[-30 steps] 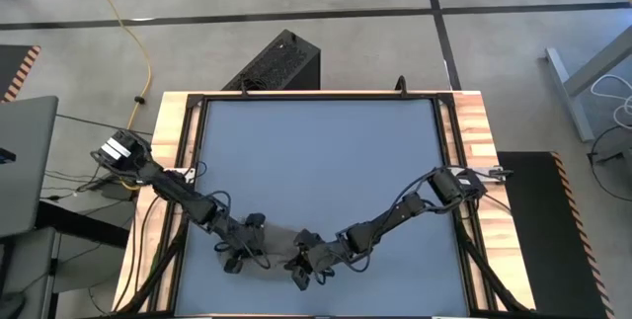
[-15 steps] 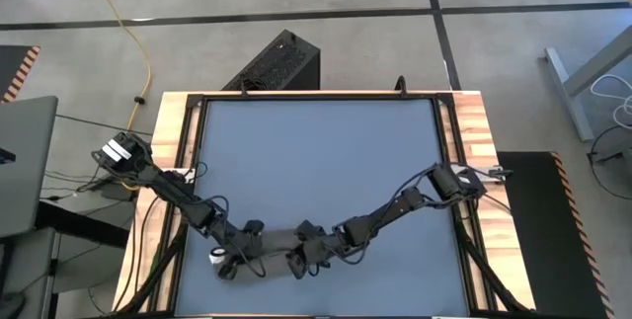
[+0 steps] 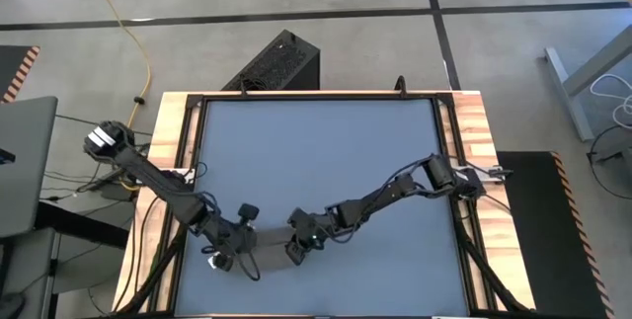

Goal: Roll towel into tight, uniform cylinder
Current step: Roll the gray towel

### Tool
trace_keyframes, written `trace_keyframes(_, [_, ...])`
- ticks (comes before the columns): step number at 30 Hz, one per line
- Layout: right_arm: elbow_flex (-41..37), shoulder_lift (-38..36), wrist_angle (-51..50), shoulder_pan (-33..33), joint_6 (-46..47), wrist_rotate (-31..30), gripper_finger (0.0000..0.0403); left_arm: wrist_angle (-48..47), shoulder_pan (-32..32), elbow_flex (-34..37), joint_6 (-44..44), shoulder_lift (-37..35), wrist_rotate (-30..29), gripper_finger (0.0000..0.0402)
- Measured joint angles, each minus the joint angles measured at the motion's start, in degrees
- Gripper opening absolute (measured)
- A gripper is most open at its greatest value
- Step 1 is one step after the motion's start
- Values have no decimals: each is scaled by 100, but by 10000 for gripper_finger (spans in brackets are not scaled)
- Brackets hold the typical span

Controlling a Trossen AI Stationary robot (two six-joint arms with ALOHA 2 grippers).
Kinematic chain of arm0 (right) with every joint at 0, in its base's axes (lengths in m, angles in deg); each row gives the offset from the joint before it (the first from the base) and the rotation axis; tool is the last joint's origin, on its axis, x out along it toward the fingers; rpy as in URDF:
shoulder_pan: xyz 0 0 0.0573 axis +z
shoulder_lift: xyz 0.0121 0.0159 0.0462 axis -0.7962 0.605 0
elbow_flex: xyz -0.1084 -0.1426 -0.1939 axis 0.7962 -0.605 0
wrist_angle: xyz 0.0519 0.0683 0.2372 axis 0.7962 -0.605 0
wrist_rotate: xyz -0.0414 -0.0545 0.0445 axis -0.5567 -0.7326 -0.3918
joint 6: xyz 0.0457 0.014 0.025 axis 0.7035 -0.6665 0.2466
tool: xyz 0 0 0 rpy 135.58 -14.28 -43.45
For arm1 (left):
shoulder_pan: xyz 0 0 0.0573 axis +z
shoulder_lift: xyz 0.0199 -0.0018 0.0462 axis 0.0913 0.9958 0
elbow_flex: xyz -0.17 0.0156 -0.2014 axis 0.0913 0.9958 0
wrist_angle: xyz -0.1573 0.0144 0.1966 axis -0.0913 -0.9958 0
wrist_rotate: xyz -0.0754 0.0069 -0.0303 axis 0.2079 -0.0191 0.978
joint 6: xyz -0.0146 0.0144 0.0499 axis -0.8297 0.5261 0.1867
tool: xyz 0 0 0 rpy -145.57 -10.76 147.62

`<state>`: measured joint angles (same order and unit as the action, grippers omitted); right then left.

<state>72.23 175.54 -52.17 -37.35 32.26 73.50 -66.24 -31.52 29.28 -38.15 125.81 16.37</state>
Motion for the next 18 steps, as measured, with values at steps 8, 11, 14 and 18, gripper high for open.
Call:
trace_keyframes(8, [-12,9,-17,-194,-284,79,34,790,5,129,83,-762,-770,0])
trace_keyframes(11, [-13,9,-13,-203,-339,90,34,1247,4,354,-119,-483,-639,0])
trace_keyframes(14, [-15,9,-6,-201,-354,96,34,1372,4,468,-342,-120,-656,0])
trace_keyframes(18, [-17,9,1,-195,-388,103,34,1452,7,503,-596,288,-716,0])
